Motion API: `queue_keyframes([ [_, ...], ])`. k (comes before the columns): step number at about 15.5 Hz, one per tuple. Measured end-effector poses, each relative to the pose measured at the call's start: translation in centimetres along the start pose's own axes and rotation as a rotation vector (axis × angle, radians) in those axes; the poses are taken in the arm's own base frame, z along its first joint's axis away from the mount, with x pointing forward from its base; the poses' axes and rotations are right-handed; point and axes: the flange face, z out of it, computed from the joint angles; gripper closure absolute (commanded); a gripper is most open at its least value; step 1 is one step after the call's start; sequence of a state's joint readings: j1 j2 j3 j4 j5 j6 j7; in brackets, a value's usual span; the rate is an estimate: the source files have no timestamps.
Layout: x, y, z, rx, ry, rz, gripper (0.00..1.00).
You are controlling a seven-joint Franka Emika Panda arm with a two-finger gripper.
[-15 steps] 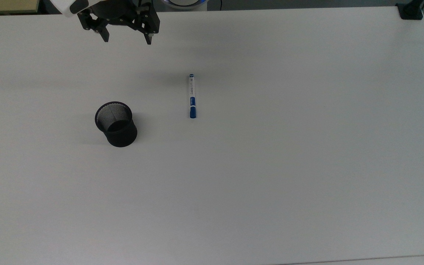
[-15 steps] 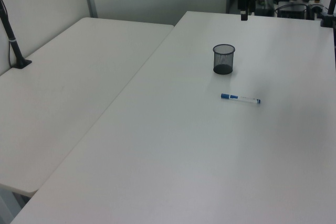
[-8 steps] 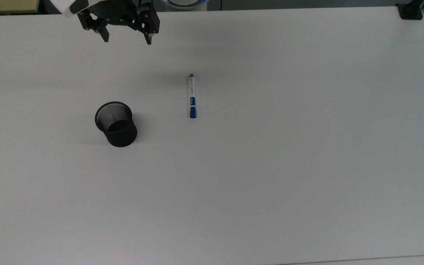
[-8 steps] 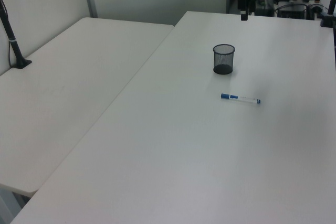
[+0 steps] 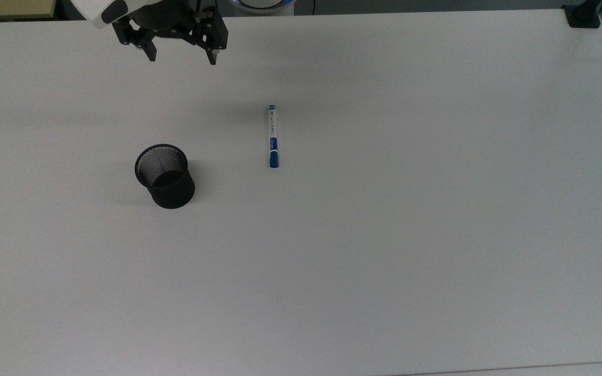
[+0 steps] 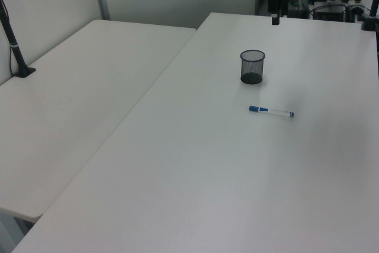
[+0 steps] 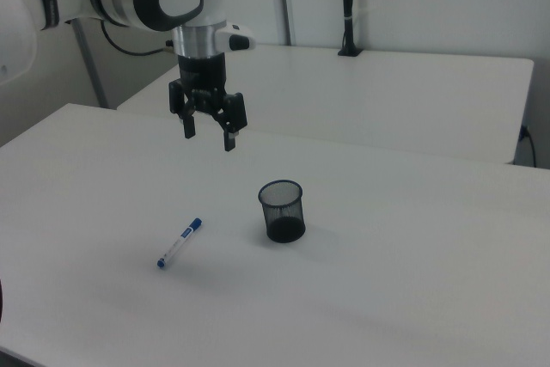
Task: Insert the marker
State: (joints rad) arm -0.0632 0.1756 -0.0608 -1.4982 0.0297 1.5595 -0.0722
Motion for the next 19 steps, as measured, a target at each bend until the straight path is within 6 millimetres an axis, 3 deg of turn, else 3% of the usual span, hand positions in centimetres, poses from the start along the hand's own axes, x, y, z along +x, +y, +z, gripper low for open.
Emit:
queue_keyframes([
  [7, 1.0, -1.3, 2.1, 0.002, -0.037, -0.025, 0.0],
  [14, 5.2, -8.0, 9.4, -0.018, -0.058, -0.126, 0.06],
  [19, 8.1, -11.1, 14.0, -0.027, 0.001, -0.11, 0.09],
])
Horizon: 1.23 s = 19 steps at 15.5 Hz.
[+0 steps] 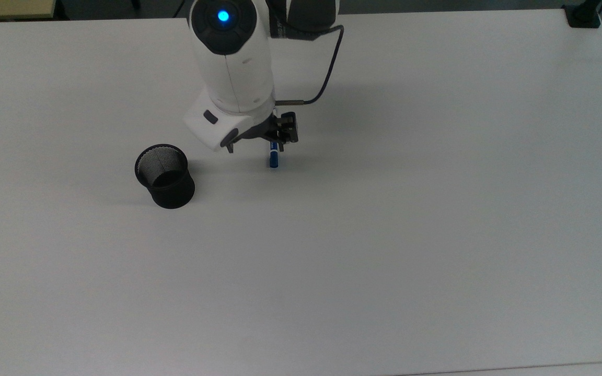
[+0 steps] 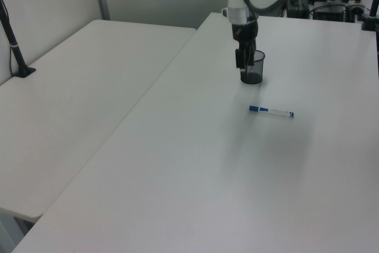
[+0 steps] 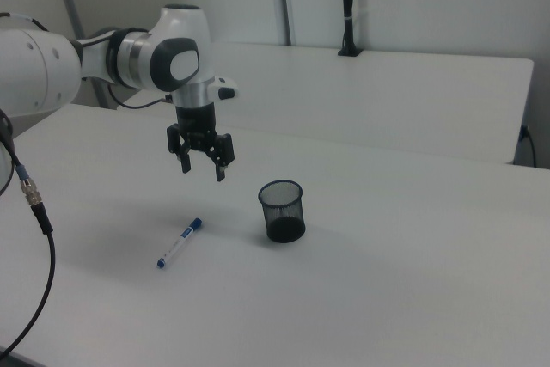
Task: Insert the marker
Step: 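Move the open gripper over the blue-capped marker and lower it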
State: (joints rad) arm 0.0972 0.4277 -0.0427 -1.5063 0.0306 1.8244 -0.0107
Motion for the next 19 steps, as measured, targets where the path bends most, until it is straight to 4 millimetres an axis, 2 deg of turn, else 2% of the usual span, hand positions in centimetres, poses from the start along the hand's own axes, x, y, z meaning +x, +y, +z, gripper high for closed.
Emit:
queue_keyframes([
  [3, 0.8, -2.0, 2.4, -0.006, -0.012, -0.004, 0.15],
  [6, 1.5, -2.6, 3.8, -0.008, -0.001, -0.009, 0.2],
  [10, 2.0, -3.3, 4.9, -0.012, 0.008, -0.02, 0.22],
  [16, 2.4, -4.7, 7.6, -0.046, -0.02, -0.014, 0.35],
  [19, 2.4, -4.8, 8.0, -0.058, -0.022, -0.019, 0.4],
])
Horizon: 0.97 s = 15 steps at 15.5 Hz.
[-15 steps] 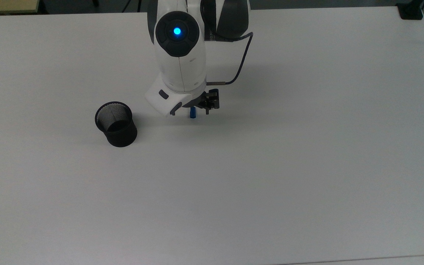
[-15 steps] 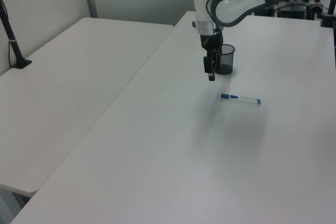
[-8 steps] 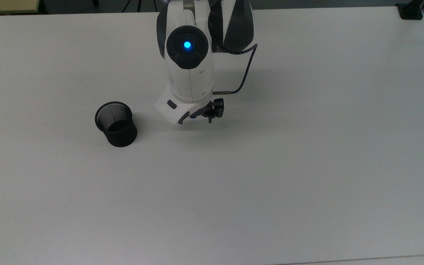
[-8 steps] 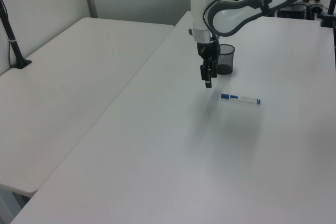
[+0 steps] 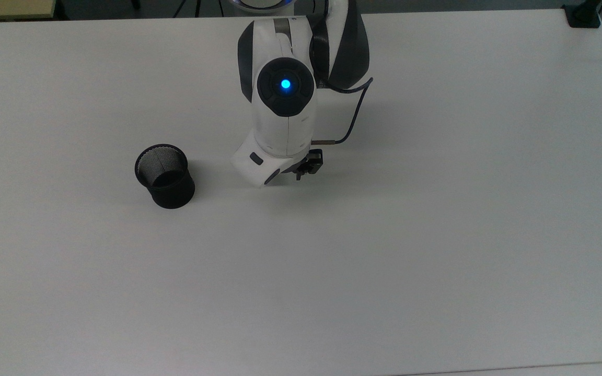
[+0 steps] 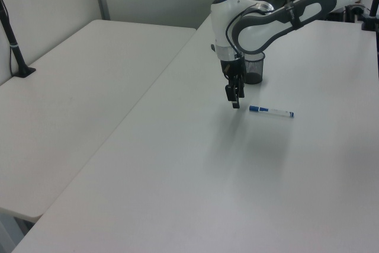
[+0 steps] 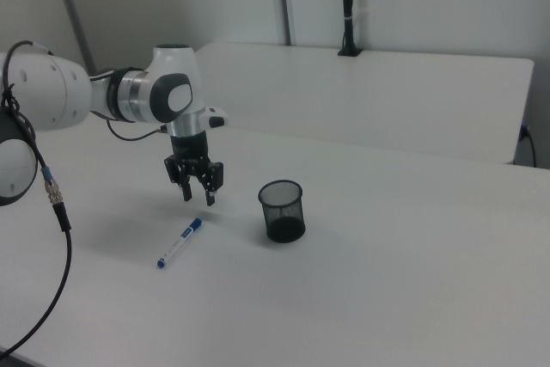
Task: Insert the marker
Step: 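Close the gripper on the marker near its blue cap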
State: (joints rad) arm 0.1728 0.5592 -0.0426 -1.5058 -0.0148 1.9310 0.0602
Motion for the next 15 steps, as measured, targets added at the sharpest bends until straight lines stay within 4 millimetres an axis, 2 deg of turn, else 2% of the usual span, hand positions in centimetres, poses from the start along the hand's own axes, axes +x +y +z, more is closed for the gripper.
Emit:
queue_keyframes([
  [6, -0.3, -0.4, 1.0, -0.015, -0.018, -0.016, 0.41],
  [11, -1.8, -2.7, 2.9, -0.036, -0.121, -0.092, 0.41],
  [13, -2.2, -2.4, 2.6, -0.039, -0.151, -0.12, 0.41],
  [15, -2.5, -1.6, 1.1, -0.037, -0.15, -0.129, 0.41],
])
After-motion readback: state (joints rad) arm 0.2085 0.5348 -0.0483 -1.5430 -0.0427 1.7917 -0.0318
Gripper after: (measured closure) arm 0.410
